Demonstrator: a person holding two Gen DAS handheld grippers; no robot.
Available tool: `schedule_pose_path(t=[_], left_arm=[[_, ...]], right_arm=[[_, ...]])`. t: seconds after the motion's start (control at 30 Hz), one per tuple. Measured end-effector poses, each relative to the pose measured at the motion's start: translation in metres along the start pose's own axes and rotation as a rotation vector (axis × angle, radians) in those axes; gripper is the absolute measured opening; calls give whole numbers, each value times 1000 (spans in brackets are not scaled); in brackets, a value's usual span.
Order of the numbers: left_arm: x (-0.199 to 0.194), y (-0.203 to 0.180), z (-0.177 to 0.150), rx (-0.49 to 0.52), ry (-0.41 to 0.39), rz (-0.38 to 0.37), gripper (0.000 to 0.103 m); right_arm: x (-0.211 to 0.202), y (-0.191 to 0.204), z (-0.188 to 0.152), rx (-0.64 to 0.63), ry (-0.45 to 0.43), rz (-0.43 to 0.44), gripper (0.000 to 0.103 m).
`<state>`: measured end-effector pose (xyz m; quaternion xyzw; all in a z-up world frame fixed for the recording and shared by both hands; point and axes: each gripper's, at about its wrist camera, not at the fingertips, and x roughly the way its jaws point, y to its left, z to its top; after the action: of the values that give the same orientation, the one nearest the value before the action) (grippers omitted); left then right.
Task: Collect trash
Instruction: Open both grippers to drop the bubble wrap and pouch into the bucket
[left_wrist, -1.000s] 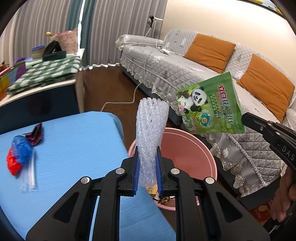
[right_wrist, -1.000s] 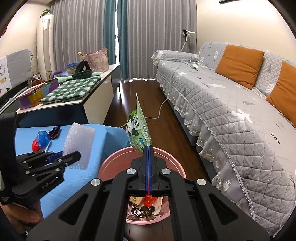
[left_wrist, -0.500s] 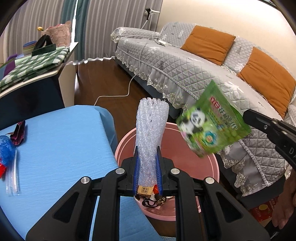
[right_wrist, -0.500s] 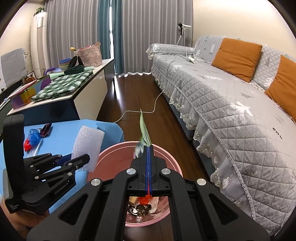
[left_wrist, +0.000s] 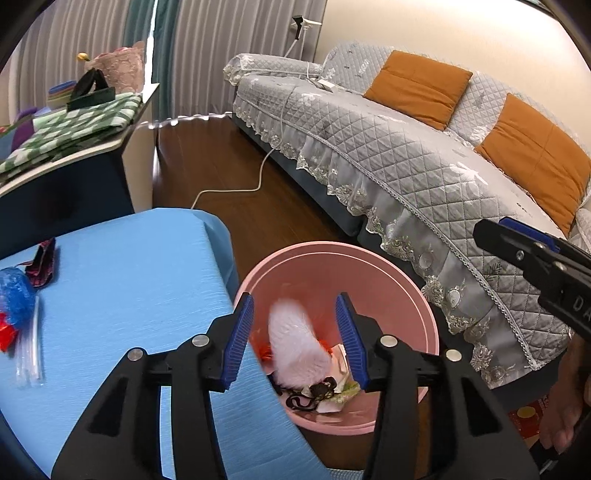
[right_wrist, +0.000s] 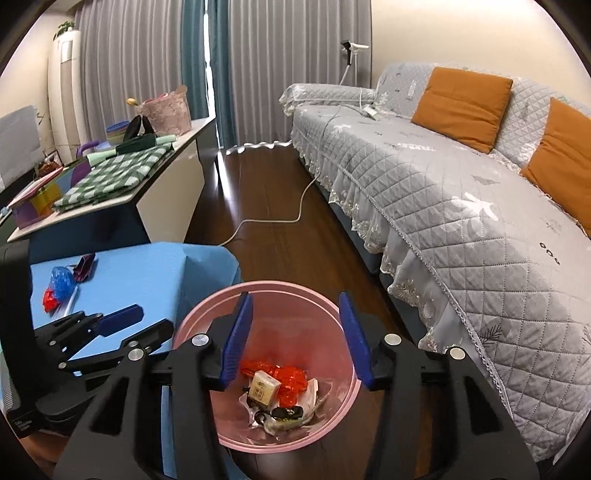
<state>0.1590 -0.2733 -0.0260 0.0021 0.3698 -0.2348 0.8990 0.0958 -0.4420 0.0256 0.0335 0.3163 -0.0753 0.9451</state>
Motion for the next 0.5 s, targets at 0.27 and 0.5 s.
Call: schedule_pose_path(t=[0.27, 0.5], left_arm=[[-29, 22, 0, -3, -24, 35, 51], [-70, 53, 5, -19, -84, 80, 64]], right_arm=[[-14, 5, 4, 38, -97, 32, 58], [-21, 25, 8, 28, -142, 46, 58]])
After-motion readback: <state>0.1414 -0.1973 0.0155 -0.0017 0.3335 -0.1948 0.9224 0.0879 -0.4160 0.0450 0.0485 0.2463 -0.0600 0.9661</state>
